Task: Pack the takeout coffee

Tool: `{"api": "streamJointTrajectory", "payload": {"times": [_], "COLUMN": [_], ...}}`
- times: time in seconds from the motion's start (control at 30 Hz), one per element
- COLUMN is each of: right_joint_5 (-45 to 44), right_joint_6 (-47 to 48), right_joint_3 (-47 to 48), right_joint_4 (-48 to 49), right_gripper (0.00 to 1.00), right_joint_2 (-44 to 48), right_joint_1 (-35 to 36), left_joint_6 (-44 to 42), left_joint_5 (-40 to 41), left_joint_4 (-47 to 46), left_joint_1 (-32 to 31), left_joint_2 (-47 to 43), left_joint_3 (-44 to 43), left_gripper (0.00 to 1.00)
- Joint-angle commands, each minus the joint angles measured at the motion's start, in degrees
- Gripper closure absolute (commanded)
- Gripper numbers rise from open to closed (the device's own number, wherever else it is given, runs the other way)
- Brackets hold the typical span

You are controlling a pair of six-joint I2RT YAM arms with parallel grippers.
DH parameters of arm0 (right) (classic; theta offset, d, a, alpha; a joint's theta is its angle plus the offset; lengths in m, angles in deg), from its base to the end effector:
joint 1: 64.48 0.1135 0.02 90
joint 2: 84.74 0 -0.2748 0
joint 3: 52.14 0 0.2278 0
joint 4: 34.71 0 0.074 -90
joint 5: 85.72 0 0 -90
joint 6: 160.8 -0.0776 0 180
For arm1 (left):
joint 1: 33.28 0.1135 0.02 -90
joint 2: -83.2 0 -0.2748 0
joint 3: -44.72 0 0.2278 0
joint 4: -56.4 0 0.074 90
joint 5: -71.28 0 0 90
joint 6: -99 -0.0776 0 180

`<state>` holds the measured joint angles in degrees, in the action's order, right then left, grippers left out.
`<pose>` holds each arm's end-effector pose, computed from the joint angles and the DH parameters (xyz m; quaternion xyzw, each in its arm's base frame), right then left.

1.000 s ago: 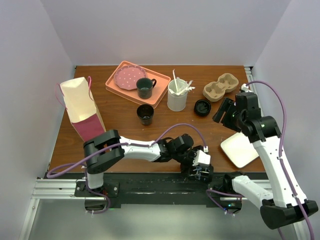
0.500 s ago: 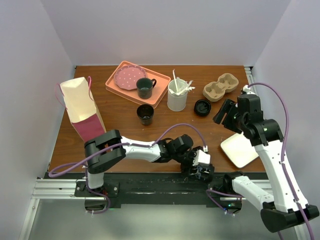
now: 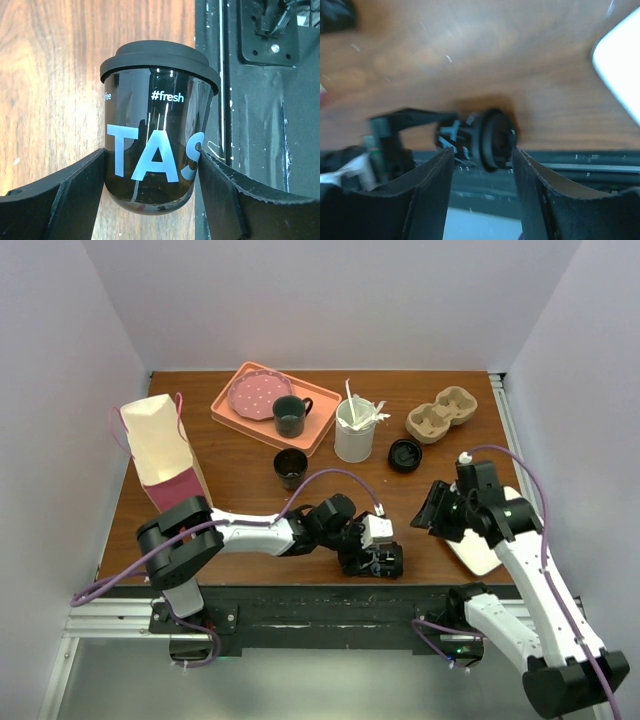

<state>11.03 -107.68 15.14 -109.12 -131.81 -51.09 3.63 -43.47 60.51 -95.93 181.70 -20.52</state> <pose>0.1292 0.0401 0.2709 0.1757 0.9337 0.1810 0.2540 0.1393 -0.3399 0.1727 0.5685 0.6726 -0.3761 0.2880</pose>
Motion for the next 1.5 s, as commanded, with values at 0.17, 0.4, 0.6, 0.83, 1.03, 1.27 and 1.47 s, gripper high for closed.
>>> {"api": "streamJointTrajectory", "payload": {"times": [0.17, 0.4, 0.6, 0.83, 1.03, 1.27, 1.47], "right_joint_5": [7.67, 9.44, 3.64, -0.51, 3.19, 6.09, 6.79], "right_joint_6": [1.82, 2.78, 3.13, 4.28, 4.45, 3.93, 4.1], "right_joint_3": [-2.79, -3.67, -2.88, -1.65, -3.75, -7.27, -8.76], "right_joint_4": [4.72, 10.79, 11.94, 9.39, 11.84, 14.92, 16.24], "right_gripper": [0.47, 0.43, 0.41, 0.41, 0.42, 0.46, 0.48], "right_joint_2": [-2.5, -8.03, -11.81, -12.78, -12.7, -13.13, -13.4], "right_joint_1": [0.06, 6.89, 10.16, 11.13, 11.84, 12.54, 12.8], "left_joint_6": [9.32, 11.34, 11.17, 11.08, 11.87, 12.05, 12.22], "left_joint_5": [-0.38, -0.56, -0.47, -0.03, -0.38, -0.47, -0.65], "left_joint_4": [-9.06, -9.67, -9.5, -8.71, -8.97, -8.79, -8.88], "left_joint_1": [3.5, 3.94, 4.12, 4.56, 5.0, 5.08, 5.17], "left_joint_2": [-5.16, -4.72, -4.72, -4.72, -4.46, -4.19, -4.1], "left_joint_3": [4.63, 3.92, 3.75, 3.39, 3.04, 2.34, 2.25], "left_gripper": [0.26, 0.27, 0.27, 0.27, 0.28, 0.28, 0.29]}}
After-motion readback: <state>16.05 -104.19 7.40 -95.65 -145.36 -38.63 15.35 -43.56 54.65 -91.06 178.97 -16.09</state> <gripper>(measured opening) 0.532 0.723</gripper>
